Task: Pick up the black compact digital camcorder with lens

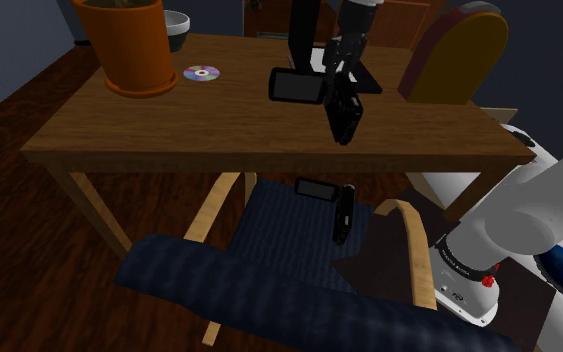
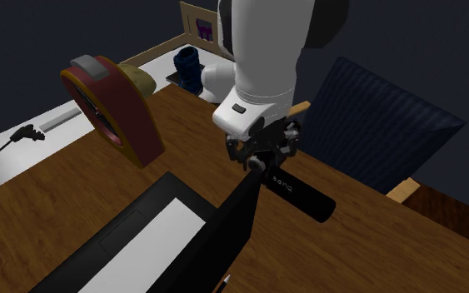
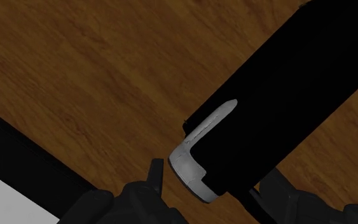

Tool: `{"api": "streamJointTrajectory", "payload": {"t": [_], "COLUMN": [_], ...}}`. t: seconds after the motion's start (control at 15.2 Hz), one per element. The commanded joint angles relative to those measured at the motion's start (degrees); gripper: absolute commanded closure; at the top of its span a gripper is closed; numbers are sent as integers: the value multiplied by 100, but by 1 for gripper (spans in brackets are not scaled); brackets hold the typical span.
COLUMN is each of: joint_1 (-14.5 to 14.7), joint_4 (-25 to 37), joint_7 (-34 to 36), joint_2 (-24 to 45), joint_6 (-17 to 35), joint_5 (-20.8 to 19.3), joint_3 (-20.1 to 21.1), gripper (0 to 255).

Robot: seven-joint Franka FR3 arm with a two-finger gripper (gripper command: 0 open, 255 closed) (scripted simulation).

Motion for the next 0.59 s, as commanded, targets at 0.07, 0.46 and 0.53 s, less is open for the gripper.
{"api": "streamJointTrajectory", "payload": {"t": [0.07, 0.46, 0.53], "joint_1": [-1, -6, -6], "joint_4": [276, 828, 925], "joint_7": [22, 57, 64], "joint_2": [42, 127, 146], "joint_6": [-229, -695, -774], "joint_5": [-7, -20, -23], "joint_3": [-1, -8, -9], "gripper": [255, 255, 255]}}
